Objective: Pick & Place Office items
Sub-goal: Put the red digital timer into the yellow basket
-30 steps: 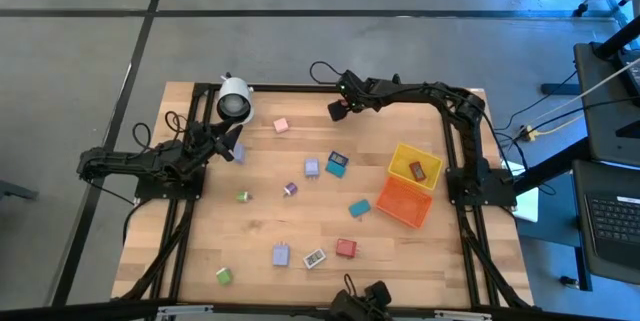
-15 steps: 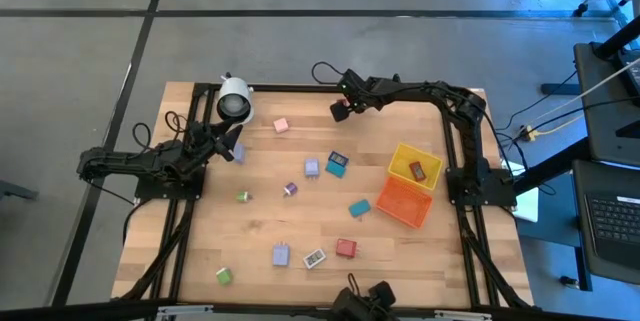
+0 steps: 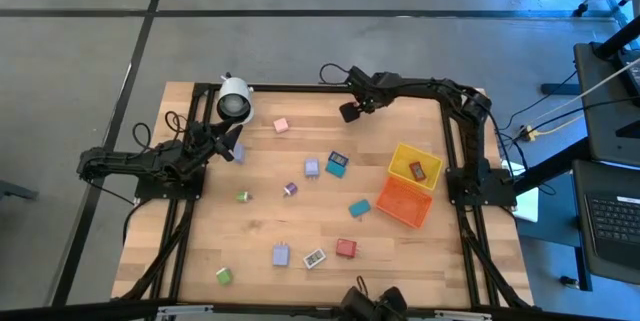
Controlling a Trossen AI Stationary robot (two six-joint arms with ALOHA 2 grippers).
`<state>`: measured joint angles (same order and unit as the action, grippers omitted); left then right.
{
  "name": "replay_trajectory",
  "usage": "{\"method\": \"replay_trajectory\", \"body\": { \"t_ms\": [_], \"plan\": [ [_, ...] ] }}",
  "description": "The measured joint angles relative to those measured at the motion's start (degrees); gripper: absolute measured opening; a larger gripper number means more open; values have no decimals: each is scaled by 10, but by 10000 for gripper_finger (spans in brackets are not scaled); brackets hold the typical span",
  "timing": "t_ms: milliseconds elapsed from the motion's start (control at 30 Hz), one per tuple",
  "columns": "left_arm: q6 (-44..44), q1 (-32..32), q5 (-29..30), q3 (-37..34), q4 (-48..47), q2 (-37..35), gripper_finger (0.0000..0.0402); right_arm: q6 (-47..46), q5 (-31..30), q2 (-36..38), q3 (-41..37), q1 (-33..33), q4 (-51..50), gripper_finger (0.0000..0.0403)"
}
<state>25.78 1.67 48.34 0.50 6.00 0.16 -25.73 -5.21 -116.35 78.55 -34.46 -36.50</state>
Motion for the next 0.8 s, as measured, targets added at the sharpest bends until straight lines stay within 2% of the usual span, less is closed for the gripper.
{"method": "replay_trajectory", "body": {
  "t_ms": [100, 333, 533, 800],
  "plan": [
    [0, 0, 0, 0, 0, 0, 251, -6, -1, 4, 5, 4, -17, 317],
    [0, 0, 0, 0, 0, 0, 251, -8, -54, 31, 57, 6, -68, 317],
    [0, 0, 0, 0, 0, 0, 251, -20, -42, 33, 65, 25, -40, 317],
    [0, 0, 0, 0, 0, 0, 251, -22, -30, -12, 61, 26, -29, 317]
  ]
}}
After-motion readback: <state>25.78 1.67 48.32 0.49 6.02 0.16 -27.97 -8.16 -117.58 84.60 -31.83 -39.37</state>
